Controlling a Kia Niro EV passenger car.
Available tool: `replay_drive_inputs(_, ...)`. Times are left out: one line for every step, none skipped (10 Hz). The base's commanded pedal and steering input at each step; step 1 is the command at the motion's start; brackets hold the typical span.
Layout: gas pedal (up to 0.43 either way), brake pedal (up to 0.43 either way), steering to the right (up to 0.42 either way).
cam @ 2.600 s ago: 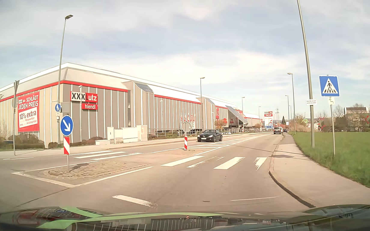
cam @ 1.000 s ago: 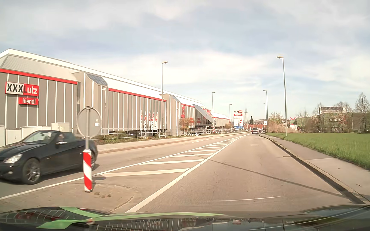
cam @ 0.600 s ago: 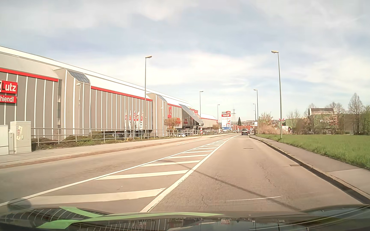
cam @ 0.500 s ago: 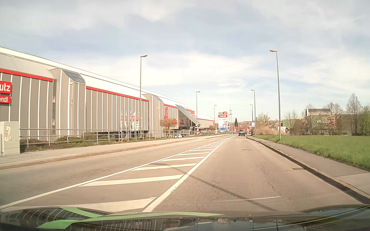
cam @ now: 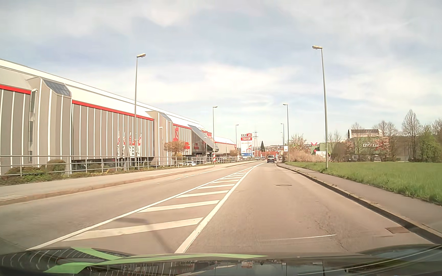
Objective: Follow the waypoints while adhering to traffic rules and regulations
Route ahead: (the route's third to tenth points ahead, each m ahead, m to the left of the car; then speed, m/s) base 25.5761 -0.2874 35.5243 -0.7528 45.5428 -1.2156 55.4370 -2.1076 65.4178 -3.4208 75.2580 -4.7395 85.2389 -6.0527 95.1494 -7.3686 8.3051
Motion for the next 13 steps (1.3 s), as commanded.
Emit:
replay_drive_inputs(0.138,0.0,0.049)
replay_drive_inputs(0.138,0.0,0.046)
replay_drive_inputs(0.138,0.0,0.043)
replay_drive_inputs(0.138,0.0,0.037)
replay_drive_inputs(0.138,0.0,0.03)
replay_drive_inputs(0.138,0.0,0.026)
replay_drive_inputs(0.138,0.0,0.023)
replay_drive_inputs(0.138,0.0,0.019)
replay_drive_inputs(0.138,0.0,0.015)
replay_drive_inputs(0.138,0.0,0.012)
replay_drive_inputs(0.138,0.0,0.01)
replay_drive_inputs(0.138,0.0,0.009)
replay_drive_inputs(0.138,0.0,0.007)
